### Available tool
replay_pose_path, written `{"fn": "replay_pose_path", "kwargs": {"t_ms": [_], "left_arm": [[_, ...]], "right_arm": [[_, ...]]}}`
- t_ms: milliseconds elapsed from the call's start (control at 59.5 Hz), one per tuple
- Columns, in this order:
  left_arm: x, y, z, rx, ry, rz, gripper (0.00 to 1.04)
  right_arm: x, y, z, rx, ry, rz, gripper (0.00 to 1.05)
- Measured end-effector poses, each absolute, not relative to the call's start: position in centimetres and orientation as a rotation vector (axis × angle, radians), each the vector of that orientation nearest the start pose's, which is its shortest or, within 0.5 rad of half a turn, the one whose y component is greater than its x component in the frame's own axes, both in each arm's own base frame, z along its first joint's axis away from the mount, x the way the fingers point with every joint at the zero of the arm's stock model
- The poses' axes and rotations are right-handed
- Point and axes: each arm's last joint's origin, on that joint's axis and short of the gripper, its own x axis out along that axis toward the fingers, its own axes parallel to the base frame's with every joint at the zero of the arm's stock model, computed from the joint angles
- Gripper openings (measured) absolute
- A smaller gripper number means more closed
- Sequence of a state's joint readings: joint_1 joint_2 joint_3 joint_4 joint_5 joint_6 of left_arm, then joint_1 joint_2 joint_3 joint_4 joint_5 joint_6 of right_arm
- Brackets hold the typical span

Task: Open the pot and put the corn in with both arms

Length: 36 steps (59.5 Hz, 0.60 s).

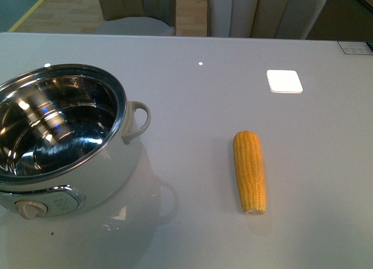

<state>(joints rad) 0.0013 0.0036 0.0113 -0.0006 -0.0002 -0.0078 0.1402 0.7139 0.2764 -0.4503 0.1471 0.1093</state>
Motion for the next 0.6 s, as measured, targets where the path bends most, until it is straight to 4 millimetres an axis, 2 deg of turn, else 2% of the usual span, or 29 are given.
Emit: {"fn": "replay_pose_path", "kwargs": {"t_ms": [168,353,487,605], "left_arm": [[9.7,0.0,16.7,-0.008,-0.007,0.001,0.98],[9.7,0.0,16.7,-0.008,-0.007,0.001,0.98],[9.7,0.0,16.7,-0.008,-0.007,0.001,0.98],[9.7,0.0,16.7,-0.008,-0.007,0.001,0.98]], "right_arm": [[16.6,3.1,13.4,-0.016,0.920,0.004,0.96],[20.2,4.3,12.3,-0.013,0.913,0.014,0.96],[23.3,6.0,11.3,-0.021,0.879,0.043,0.96],[25.2,7.6,10.1,-0.035,0.879,0.080,0.96]]}}
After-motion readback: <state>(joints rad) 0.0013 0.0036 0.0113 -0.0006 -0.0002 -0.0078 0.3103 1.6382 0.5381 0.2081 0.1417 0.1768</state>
